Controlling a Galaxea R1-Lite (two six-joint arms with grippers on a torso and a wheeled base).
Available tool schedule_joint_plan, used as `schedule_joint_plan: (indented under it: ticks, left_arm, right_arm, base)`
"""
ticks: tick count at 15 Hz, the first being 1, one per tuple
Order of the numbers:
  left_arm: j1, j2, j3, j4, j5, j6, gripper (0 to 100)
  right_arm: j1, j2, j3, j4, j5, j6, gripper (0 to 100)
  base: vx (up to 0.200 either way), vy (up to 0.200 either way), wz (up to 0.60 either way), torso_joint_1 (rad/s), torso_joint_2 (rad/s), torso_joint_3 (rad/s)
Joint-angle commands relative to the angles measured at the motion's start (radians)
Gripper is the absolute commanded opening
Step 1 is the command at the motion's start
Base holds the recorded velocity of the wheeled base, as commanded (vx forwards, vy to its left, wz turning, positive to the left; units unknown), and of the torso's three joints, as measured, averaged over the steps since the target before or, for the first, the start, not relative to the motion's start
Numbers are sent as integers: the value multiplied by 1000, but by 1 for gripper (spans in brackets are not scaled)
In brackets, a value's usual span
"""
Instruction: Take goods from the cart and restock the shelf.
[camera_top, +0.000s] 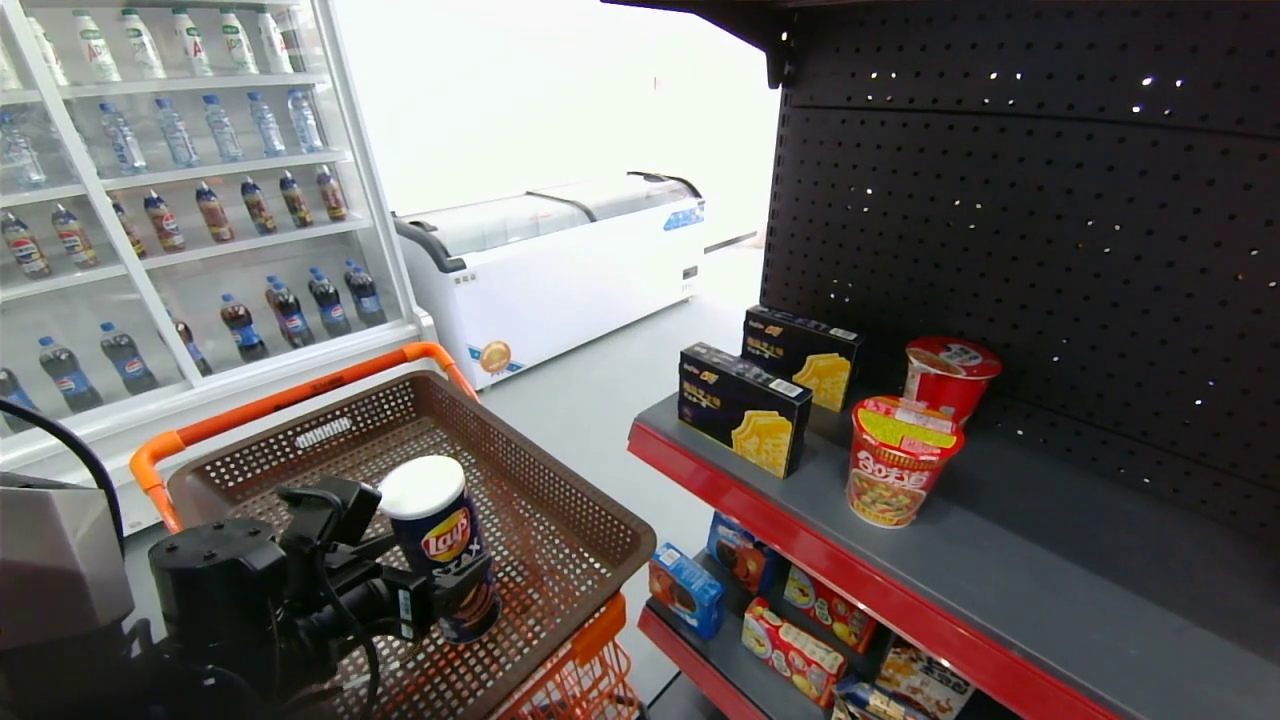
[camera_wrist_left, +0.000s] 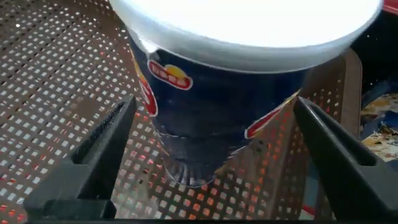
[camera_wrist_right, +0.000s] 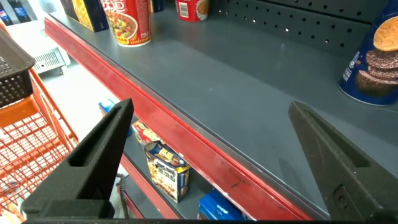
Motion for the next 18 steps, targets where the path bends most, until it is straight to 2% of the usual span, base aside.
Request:
schedule_joint_plan:
  ticks: [1,7,11,12,15,16,18]
  left_arm:
    - [-3,28,-18,-1,-1,4,100]
    - [2,100,-113,-1,1,12,100]
    - [-5,113,-122,-1,1,21,100]
    - [-6,113,-124,-1,1,21,0]
    - [-15,104,-138,20,3,21,0]
    - [-22,79,-139,27,10,8,0]
    - [-31,10,-136,83,73,-19,0]
  right_arm:
    - [1,1,0,0,0,0,100]
    - [1,1,0,0,0,0,100]
    - [1,1,0,0,0,0,100]
    - [1,1,0,0,0,0,100]
    - [1,1,0,0,0,0,100]
    - [1,1,0,0,0,0,100]
    - [1,1,0,0,0,0,100]
  base:
    - [0,0,0,0,0,0]
    - [0,0,0,0,0,0]
    - [0,0,0,0,0,0]
    - [0,0,0,0,0,0]
    - [0,0,0,0,0,0]
    - [0,0,0,0,0,0]
    - [0,0,0,0,0,0]
